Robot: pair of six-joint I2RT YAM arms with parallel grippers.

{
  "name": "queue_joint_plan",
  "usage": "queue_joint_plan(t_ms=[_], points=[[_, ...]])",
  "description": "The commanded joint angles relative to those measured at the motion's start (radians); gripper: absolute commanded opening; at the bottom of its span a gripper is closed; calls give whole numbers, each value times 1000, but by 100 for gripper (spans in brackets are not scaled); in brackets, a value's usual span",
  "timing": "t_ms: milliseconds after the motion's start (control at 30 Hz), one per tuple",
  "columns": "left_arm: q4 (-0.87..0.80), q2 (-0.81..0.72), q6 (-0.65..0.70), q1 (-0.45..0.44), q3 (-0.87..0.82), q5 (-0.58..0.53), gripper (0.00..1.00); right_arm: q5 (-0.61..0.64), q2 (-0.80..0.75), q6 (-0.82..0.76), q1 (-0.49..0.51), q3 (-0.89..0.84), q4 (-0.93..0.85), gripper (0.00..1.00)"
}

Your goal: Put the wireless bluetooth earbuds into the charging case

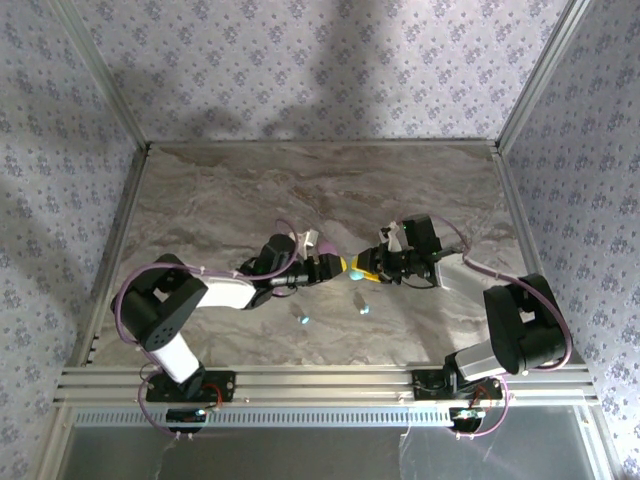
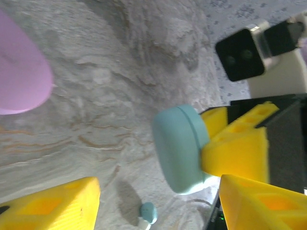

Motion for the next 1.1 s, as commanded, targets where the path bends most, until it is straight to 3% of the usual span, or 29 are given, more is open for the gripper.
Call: queue_joint_plan(t_ms=[0,167,833,1067], points=[[122,51,-43,-8,6,35,68,-39,-18,30,-6,-17,32,33],[219,108,-91,-12,0,48,68,-56,-19,63,-6,-27,69,33],[255,127,-106,-22,-26,39,59,-61,-13,106,-16,-40,109,33],[264,134,-109,-27,-23,39,62,-63,-11,114,-15,-42,116,33]])
